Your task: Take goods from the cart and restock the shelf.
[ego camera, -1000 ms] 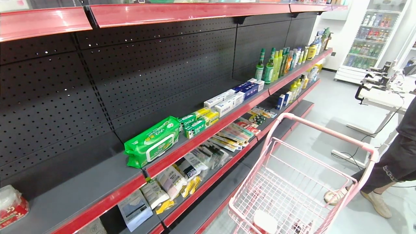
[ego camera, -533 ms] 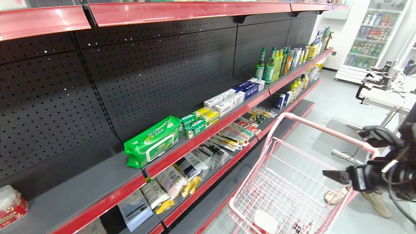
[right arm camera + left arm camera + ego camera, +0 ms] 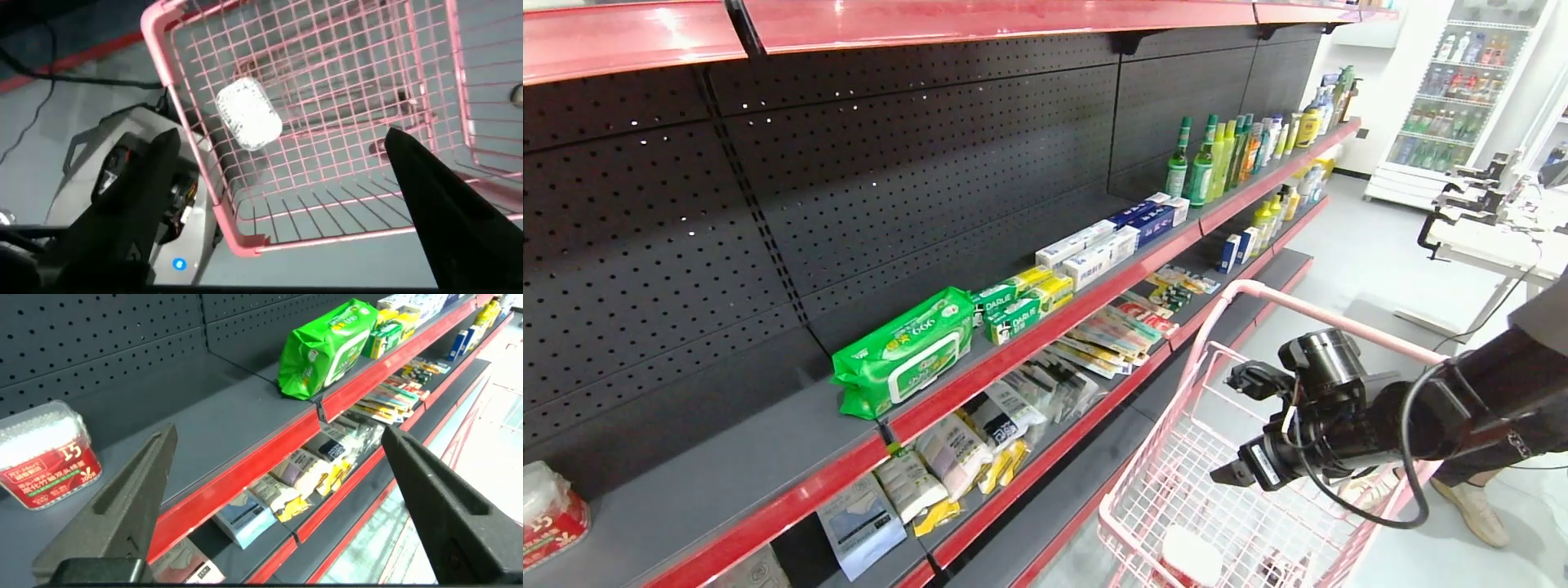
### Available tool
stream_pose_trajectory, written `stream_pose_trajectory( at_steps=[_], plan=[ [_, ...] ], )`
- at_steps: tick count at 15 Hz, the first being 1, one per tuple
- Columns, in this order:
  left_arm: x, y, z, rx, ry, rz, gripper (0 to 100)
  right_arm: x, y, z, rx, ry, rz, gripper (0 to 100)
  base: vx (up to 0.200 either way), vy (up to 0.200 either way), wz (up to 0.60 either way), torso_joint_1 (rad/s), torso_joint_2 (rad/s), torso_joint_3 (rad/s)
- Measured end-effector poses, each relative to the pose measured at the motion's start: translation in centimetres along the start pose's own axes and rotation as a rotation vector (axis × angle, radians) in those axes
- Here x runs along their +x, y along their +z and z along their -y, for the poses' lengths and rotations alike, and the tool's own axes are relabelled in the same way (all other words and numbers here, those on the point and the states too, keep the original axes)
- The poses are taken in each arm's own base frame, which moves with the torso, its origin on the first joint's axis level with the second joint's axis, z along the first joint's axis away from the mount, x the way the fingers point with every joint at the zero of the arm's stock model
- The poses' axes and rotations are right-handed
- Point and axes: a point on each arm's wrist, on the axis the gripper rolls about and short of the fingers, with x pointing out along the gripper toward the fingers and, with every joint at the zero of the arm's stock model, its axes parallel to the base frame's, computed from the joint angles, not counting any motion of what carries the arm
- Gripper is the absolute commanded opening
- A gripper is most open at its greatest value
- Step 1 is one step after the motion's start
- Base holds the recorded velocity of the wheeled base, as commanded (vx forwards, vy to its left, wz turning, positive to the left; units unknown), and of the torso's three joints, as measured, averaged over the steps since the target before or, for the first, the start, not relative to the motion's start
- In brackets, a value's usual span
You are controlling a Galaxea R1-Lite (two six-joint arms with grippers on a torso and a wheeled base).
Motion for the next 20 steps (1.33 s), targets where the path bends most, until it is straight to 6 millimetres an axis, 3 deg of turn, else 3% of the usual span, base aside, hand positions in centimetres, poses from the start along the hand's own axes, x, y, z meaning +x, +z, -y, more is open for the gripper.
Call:
stream_pose_trajectory(
  at_steps=[7, 20],
  plan=[
    [0.0, 0.0, 0.0, 0.000, 0.000, 0.000, 100, 3.3, -1.1, -0.9, -0.099, 0.025, -0.035, 100, 0.000, 0.000, 0.00, -0.083, 0.18, 0.101],
    [0.0, 0.0, 0.0, -0.001, 0.002, 0.000, 100, 4.8, -3.4, -1.6, -0.176, 0.064, -0.133, 100, 0.000, 0.000, 0.00, -0.129, 0.29, 0.157]
  ],
)
